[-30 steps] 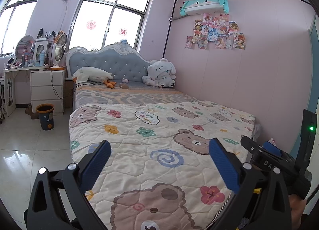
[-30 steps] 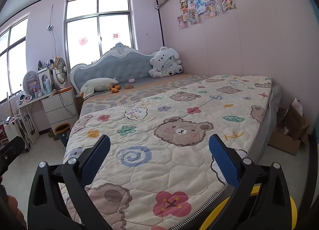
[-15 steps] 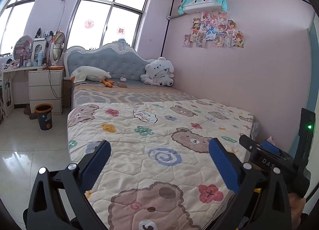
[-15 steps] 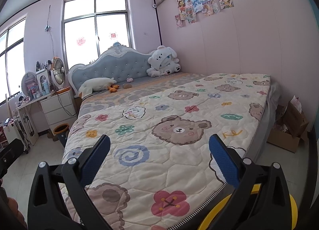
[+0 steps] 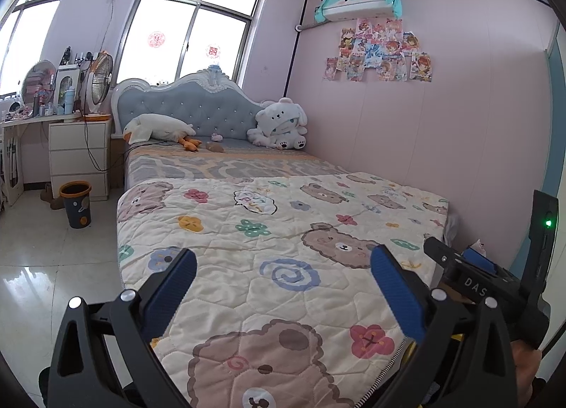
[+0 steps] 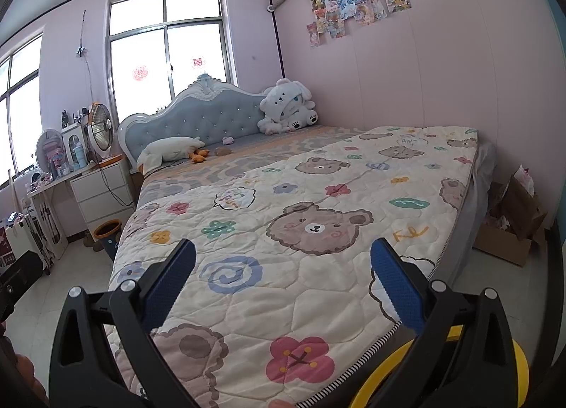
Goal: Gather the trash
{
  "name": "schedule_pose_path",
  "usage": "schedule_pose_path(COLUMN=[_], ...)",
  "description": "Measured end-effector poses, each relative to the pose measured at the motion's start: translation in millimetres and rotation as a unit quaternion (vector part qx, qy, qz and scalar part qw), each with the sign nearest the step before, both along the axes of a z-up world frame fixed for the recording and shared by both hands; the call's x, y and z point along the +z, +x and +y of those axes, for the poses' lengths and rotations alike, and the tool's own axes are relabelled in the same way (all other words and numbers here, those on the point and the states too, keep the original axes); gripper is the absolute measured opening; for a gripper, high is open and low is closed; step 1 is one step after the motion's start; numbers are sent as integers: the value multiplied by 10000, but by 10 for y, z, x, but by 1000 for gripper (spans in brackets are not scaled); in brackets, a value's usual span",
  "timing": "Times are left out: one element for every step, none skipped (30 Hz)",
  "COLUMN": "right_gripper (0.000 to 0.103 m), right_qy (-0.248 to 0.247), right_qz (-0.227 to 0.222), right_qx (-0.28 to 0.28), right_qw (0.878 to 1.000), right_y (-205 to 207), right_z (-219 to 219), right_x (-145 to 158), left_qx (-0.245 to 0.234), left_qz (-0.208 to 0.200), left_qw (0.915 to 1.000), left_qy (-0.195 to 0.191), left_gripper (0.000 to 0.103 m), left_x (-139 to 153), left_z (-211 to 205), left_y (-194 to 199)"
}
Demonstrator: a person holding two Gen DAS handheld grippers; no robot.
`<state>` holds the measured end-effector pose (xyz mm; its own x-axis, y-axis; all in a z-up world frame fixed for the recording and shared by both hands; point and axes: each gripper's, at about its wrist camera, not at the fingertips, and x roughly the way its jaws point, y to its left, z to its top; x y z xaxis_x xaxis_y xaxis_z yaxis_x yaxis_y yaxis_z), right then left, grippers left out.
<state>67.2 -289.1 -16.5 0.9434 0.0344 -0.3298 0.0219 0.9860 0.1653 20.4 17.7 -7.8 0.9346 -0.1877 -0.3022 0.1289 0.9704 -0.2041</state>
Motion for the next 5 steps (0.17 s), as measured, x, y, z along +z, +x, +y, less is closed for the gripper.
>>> schedule_pose_path(right_gripper=[95, 95, 95, 95, 95], right_qy=[5, 4, -3, 2, 4], right_qz=[5, 7, 6, 3, 8], right_qx=[-2, -4, -7, -4, -3], right_qw=[10000, 10000, 10000, 10000, 10000], right_y=[0, 0, -1, -1, 0], right_z=[-2, -2, 0, -5, -7], right_x=[0, -4, -7, 3, -1], left_qx=[-4, 2, -1, -5, -11], left_qz=[7, 0, -9, -9, -4], left_qw=[10000, 10000, 10000, 10000, 10000], left_qy=[5, 23, 29, 28, 25], left_gripper=[95, 95, 95, 95, 95], left_x=[-1, -1, -1, -1, -2], left_z=[3, 1, 0, 2, 3], left_y=[1, 0, -4, -5, 0])
